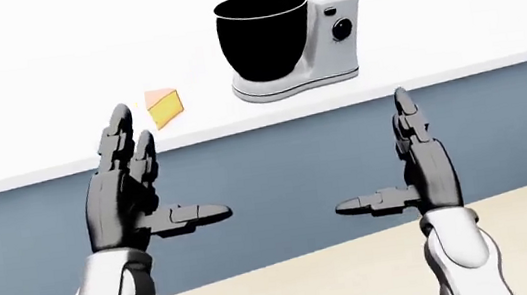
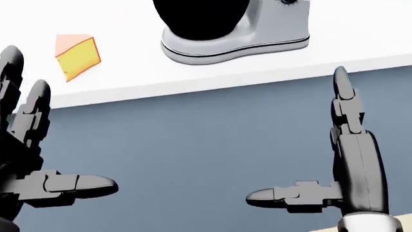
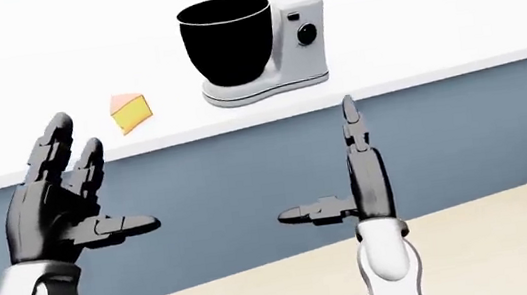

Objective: Place the cheese in the stand mixer bowl.

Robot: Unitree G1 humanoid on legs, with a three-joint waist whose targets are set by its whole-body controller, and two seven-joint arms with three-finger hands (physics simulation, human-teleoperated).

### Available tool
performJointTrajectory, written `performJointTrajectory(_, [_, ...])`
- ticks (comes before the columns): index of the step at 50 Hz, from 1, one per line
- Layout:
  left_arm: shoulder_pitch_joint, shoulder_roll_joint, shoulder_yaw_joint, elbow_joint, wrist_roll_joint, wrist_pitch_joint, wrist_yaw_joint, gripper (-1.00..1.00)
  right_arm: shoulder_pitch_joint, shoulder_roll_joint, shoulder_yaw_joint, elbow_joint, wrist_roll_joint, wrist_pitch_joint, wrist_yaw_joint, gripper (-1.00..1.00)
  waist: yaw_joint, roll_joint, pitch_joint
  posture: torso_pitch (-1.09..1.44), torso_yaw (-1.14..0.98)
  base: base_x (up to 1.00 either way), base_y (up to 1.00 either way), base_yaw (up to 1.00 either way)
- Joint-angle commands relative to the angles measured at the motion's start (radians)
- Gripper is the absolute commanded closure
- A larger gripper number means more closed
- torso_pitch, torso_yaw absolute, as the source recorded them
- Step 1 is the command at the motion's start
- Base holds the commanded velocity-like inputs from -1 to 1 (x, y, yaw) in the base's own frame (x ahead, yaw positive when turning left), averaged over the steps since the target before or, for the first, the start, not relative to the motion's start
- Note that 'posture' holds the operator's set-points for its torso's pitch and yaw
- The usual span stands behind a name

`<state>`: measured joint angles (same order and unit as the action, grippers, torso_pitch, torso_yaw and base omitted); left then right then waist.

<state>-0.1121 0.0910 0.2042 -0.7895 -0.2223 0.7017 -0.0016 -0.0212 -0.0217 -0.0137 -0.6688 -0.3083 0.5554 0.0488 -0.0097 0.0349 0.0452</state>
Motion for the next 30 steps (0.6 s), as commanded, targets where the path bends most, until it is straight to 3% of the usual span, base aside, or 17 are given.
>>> performJointTrajectory(1, [-0.015,0.008,0.008,-0.031,-0.003,-0.02,0.004,-1.0,-0.016,0.001,0.006,-0.029,0.0,-0.028,-0.002,-1.0,0.001,0.008,-0.011,0.0,0.0,0.18,0.0,0.0])
performJointTrajectory(3, [-0.017,0.009,0.011,-0.038,-0.007,-0.014,0.006,-1.0,-0.016,0.002,0.007,-0.028,0.0,-0.029,-0.002,-1.0,0.002,0.077,-0.037,0.0,0.0,0.18,0.0,0.0])
performJointTrajectory(4, [-0.02,0.01,0.013,-0.043,-0.01,-0.009,0.007,-1.0,-0.016,0.002,0.007,-0.028,-0.001,-0.03,-0.003,-1.0,0.014,0.026,-0.024,0.0,0.0,0.18,0.0,0.0])
performJointTrajectory(5, [-0.021,0.011,0.013,-0.047,-0.012,-0.004,0.008,-1.0,-0.015,0.002,0.007,-0.027,0.0,-0.03,-0.003,-1.0,0.009,0.046,-0.019,0.0,0.0,0.15,0.0,0.0])
performJointTrajectory(9, [-0.026,0.013,0.019,-0.061,-0.021,0.009,0.013,-1.0,-0.015,0.002,0.007,-0.023,0.001,-0.034,-0.004,-1.0,0.02,0.019,-0.034,0.0,0.0,0.11,0.0,0.0])
performJointTrajectory(13, [-0.033,0.016,0.024,-0.078,-0.032,0.027,0.019,-1.0,-0.016,0.002,0.007,-0.028,-0.002,-0.031,-0.005,-1.0,0.025,-0.032,-0.024,0.0,0.0,0.11,0.0,0.0])
performJointTrajectory(16, [-0.042,0.02,0.031,-0.095,-0.045,0.047,0.027,-1.0,-0.015,0.002,0.007,-0.028,-0.003,-0.032,-0.005,-1.0,0.024,-0.102,-0.035,0.0,0.0,0.11,0.0,0.0])
performJointTrajectory(17, [-0.044,0.022,0.034,-0.098,-0.05,0.049,0.029,-1.0,-0.014,0.002,0.007,-0.029,-0.003,-0.032,-0.006,-1.0,0.013,-0.06,-0.033,0.0,0.0,0.11,0.0,0.0])
performJointTrajectory(18, [-0.046,0.023,0.036,-0.1,-0.053,0.053,0.031,-1.0,-0.014,0.003,0.007,-0.028,-0.003,-0.032,-0.006,-1.0,0.018,-0.077,-0.03,0.0,0.0,0.1,0.0,0.0])
performJointTrajectory(19, [-0.049,0.025,0.04,-0.108,-0.059,0.062,0.035,-1.0,-0.013,0.003,0.007,-0.029,-0.004,-0.032,-0.007,-1.0,0.012,-0.076,-0.029,0.0,0.0,0.1,0.0,0.0])
performJointTrajectory(22, [-0.052,0.028,0.041,-0.115,-0.065,0.069,0.041,-1.0,-0.011,0.002,0.005,-0.036,-0.004,-0.029,-0.006,-1.0,0.01,-0.054,-0.029,0.0,0.0,0.11,0.0,0.0])
performJointTrajectory(25, [-0.054,0.031,0.043,-0.116,-0.07,0.071,0.044,-1.0,-0.008,0.001,0.0,-0.047,-0.004,-0.024,-0.005,-1.0,0.009,-0.021,-0.013,0.0,0.0,0.11,0.0,0.0])
performJointTrajectory(27, [-0.054,0.032,0.042,-0.12,-0.073,0.074,0.047,-1.0,-0.005,0.0,-0.006,-0.052,-0.002,-0.023,-0.003,-1.0,0.005,0.017,-0.016,0.0,0.0,0.11,0.0,0.0])
performJointTrajectory(28, [-0.056,0.033,0.043,-0.122,-0.074,0.078,0.048,-1.0,-0.006,0.0,-0.007,-0.055,-0.002,-0.02,-0.003,-1.0,0.004,0.05,-0.028,0.0,0.0,0.11,0.0,0.0])
performJointTrajectory(29, [-0.056,0.033,0.043,-0.124,-0.075,0.078,0.049,-1.0,-0.007,-0.001,-0.008,-0.055,-0.002,-0.019,-0.003,-1.0,0.0,0.055,-0.04,0.0,0.0,0.11,0.0,0.0])
performJointTrajectory(30, [-0.055,0.034,0.042,-0.124,-0.075,0.076,0.049,-1.0,-0.006,-0.001,-0.009,-0.055,-0.002,-0.02,-0.003,-1.0,0.015,0.035,-0.026,0.0,0.0,0.11,0.0,0.0])
